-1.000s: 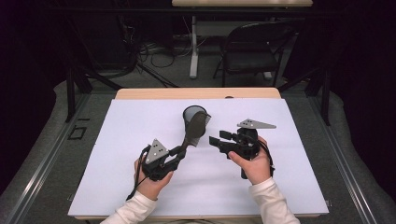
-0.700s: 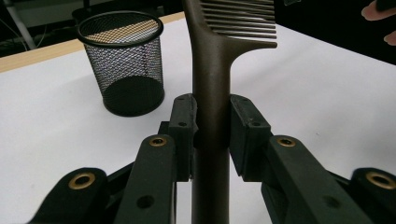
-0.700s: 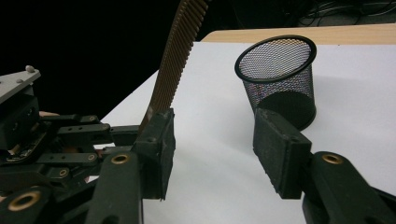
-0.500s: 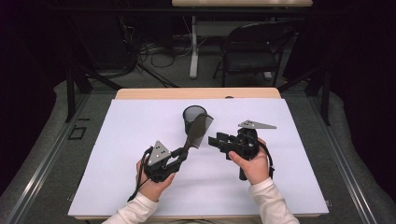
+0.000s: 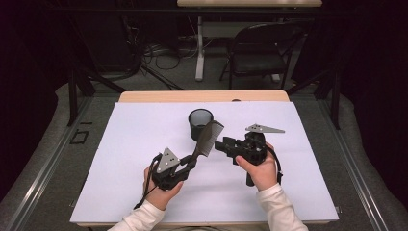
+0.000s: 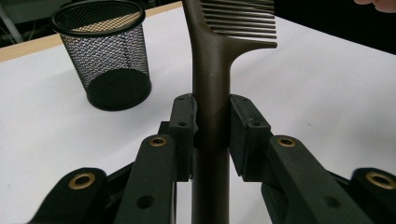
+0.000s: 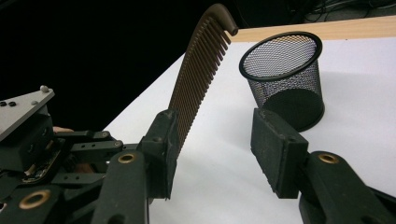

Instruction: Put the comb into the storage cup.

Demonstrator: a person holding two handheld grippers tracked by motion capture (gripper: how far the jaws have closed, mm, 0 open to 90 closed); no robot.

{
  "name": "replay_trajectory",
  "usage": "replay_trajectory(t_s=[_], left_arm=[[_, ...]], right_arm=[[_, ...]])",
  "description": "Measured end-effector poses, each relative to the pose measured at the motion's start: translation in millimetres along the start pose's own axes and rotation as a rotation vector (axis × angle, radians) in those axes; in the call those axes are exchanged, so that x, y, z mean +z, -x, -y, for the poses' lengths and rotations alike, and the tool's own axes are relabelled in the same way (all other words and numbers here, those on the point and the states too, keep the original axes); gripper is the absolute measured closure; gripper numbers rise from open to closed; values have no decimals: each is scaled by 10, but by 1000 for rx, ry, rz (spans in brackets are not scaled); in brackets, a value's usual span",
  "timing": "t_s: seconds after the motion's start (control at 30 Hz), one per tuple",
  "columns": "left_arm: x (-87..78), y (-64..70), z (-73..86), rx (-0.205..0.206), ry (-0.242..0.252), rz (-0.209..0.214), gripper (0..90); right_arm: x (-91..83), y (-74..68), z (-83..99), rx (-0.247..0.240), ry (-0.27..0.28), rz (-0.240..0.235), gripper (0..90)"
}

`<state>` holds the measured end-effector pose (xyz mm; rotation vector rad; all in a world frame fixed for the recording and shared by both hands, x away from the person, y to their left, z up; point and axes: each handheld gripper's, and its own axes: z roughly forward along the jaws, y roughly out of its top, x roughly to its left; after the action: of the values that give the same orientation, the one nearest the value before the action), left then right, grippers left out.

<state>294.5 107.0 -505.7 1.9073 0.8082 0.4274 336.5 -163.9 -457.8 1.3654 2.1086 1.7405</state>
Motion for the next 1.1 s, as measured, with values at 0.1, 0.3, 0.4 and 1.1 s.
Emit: replay_trajectory(t_s=[0.1,0.3,0.4,1.1], left_arm=[[8,13,6,2,-2,2,721],[20,31,13,6,-8,5,721],[27,39,17,7,-9,9,721],[76,122,45,22,-26,34,721]], right_arm=[[-9,9,2,19,5,-1,523],[-19,25,1,38,4,-5,553],[-17,27,5,46,6,-11,566],[-14,58,24,97,10,-48,665]])
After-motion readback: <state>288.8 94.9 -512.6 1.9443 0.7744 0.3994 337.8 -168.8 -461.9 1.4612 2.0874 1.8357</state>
